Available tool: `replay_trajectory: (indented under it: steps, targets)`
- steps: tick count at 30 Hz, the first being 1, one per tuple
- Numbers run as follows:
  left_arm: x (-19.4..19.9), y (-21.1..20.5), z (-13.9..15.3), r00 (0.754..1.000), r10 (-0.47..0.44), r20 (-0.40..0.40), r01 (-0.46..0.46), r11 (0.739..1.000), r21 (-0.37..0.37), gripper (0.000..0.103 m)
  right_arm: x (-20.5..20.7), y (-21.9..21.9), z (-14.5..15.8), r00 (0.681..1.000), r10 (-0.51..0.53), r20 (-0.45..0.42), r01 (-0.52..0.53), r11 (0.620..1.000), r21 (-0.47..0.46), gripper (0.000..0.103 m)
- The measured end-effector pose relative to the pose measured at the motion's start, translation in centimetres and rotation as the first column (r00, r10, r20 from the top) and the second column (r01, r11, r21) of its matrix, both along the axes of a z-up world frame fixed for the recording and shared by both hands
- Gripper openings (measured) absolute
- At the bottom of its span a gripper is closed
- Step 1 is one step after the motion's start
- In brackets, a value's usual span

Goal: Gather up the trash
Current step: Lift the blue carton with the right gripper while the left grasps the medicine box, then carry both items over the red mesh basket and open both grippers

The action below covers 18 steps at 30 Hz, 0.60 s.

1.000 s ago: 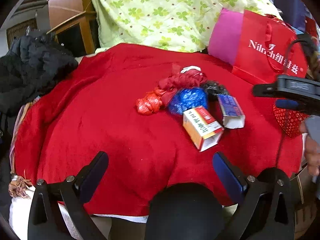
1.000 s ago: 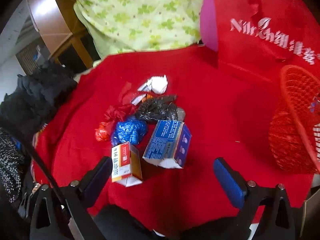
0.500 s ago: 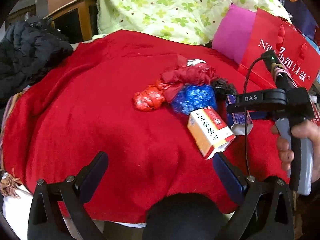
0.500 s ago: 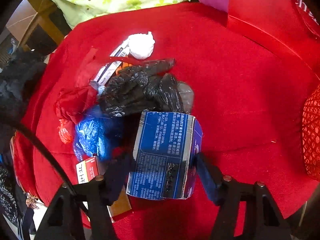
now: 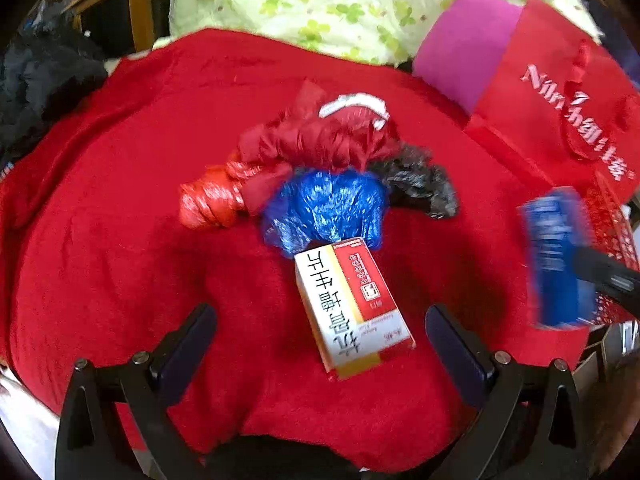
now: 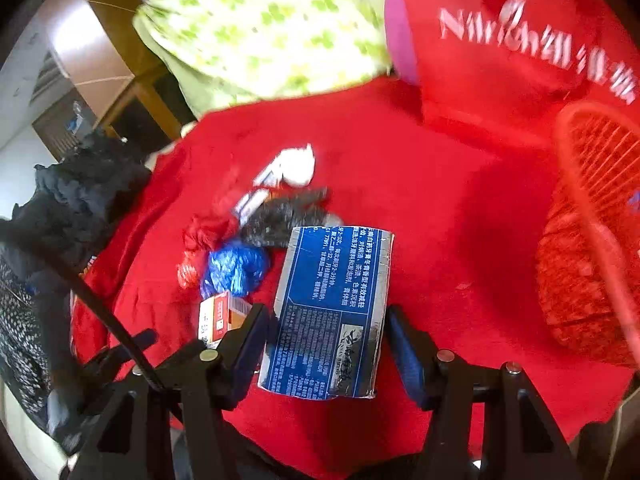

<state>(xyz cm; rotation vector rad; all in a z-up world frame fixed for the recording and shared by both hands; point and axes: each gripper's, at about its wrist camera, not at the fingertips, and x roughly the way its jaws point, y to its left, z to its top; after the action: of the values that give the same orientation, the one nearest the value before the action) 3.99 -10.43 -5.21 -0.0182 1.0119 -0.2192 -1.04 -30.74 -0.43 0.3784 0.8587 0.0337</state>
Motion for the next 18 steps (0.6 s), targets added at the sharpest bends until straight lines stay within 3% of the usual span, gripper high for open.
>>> replay_trajectory:
  steps: [3, 6, 14, 18]
  targets:
    - [0.9, -0.3, -1.3, 0.997, 0.018, -0.072, -0.021, 0.999, -0.048, 0.071, -1.8, -0.7, 1.7, 0.997, -0.013, 0.082, 0.016, 0.999, -0.045, 0.063]
    - [0.8, -0.8, -1.9, 0.996, 0.007, -0.087, -0.014, 0.996, -0.087, 0.054, -3.4, -1.5, 2.9, 0.989, -0.026, 0.148, 0.039, 0.995, -0.087, 0.063]
    - [-1.9, -2.0, 0.0, 1.000, -0.013, -0.018, 0.012, 1.000, -0.029, 0.053, -7.5, -6.4, 5.3, 0.952, -0.095, 0.291, 0.104, 0.994, -0.017, 0.063]
    - [-4.6, -4.8, 3.6, 0.993, -0.102, 0.060, 0.104, 0.994, -0.033, 0.053, -9.6, -10.3, 6.2, 0.923, -0.164, 0.348, 0.174, 0.985, 0.003, 0.063]
